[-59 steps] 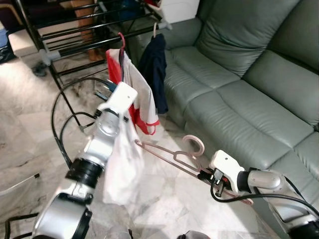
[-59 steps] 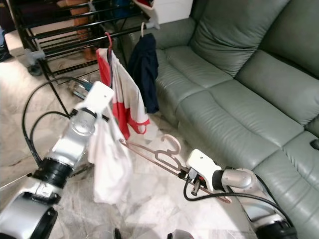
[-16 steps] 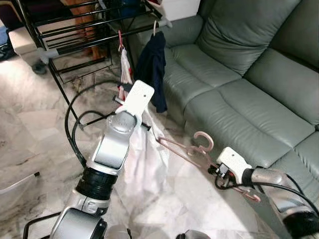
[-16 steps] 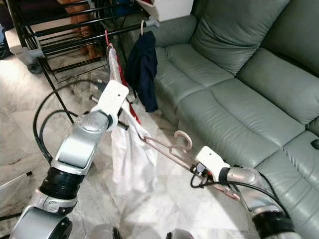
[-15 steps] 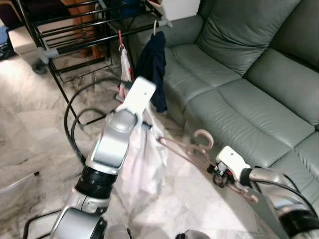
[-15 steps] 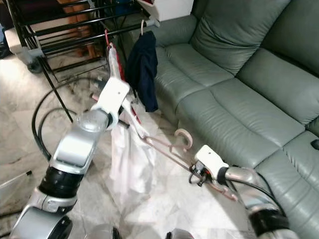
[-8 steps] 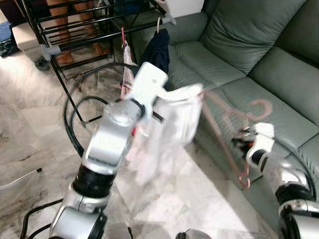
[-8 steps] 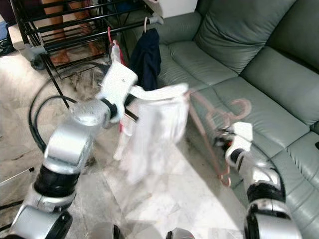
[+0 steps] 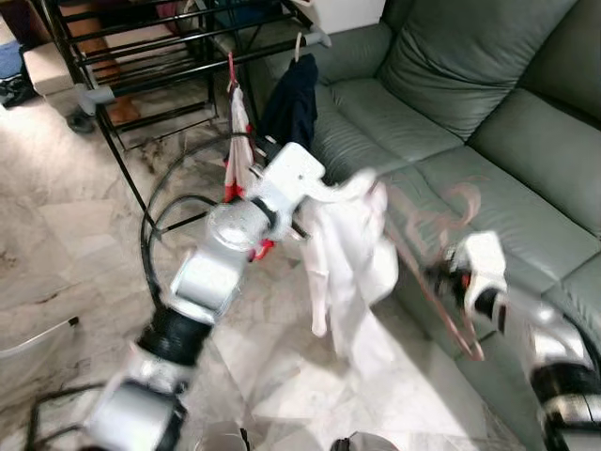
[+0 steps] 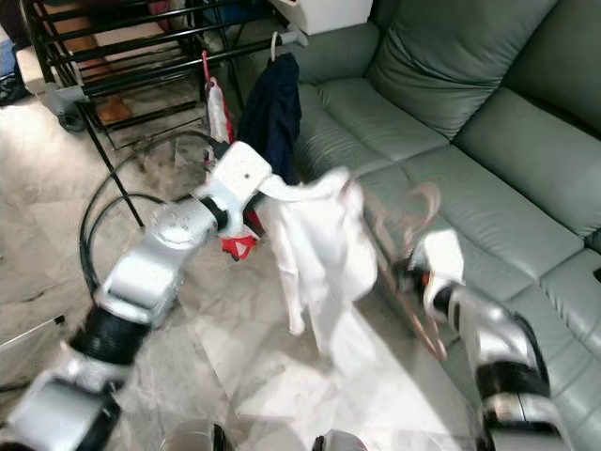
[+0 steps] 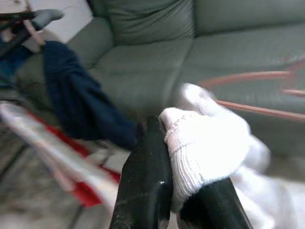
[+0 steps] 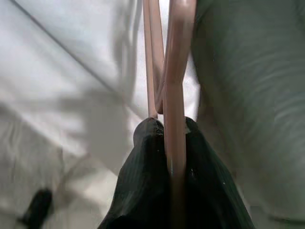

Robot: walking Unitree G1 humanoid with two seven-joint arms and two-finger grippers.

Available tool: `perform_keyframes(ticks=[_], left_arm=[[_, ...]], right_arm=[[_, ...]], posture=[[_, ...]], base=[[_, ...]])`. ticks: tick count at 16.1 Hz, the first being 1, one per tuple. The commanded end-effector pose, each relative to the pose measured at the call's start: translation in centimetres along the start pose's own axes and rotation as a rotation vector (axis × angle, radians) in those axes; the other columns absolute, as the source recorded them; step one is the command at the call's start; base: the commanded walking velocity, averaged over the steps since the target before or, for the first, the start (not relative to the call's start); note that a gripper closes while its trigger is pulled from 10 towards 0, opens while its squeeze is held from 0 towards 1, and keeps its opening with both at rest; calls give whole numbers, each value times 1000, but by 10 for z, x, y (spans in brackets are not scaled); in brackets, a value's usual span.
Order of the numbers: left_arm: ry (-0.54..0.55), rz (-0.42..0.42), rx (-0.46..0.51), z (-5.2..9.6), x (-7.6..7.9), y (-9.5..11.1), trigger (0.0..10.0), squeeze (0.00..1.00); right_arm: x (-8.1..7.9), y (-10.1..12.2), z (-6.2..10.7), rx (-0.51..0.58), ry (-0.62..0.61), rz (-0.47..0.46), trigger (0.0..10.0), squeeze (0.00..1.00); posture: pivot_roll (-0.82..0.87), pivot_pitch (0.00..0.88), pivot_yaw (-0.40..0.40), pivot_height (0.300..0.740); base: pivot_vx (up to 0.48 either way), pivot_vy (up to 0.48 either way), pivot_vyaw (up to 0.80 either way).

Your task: Hang hanger

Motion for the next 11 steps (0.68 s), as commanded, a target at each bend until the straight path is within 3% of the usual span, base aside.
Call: perform_keyframes(ticks=[1,5,11], left_arm=[[64,-59,38,-3,-17,11,10000,0],[87,-163,-39,-10,-33,-9,10000,0],[51,-208,1,-12,-27,-9,10000,0]], right_arm=[[-7,2,6,-10,58,102,10000,0],[-26,-19,32,-126,248,333,10000,0],[-47,-15,42,-151,405,436,10000,0]], posture=[[2,44,-18,740],[-6,47,-4,740],[2,49,-4,740]], base=[[0,0,0],[0,0,0],[0,0,0]])
Point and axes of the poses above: a point about 5 cm out from each wrist's last joint towards the gripper, its own z axis pointing back from the gripper into the wrist, its own y axis along the axis of the wrist's last joint, x = y × z, the point moved 5 cm from there along -z, pointing out of the wrist towards the gripper, and after that the axes turned 9 degrees about -z, right-handed, at the moved point
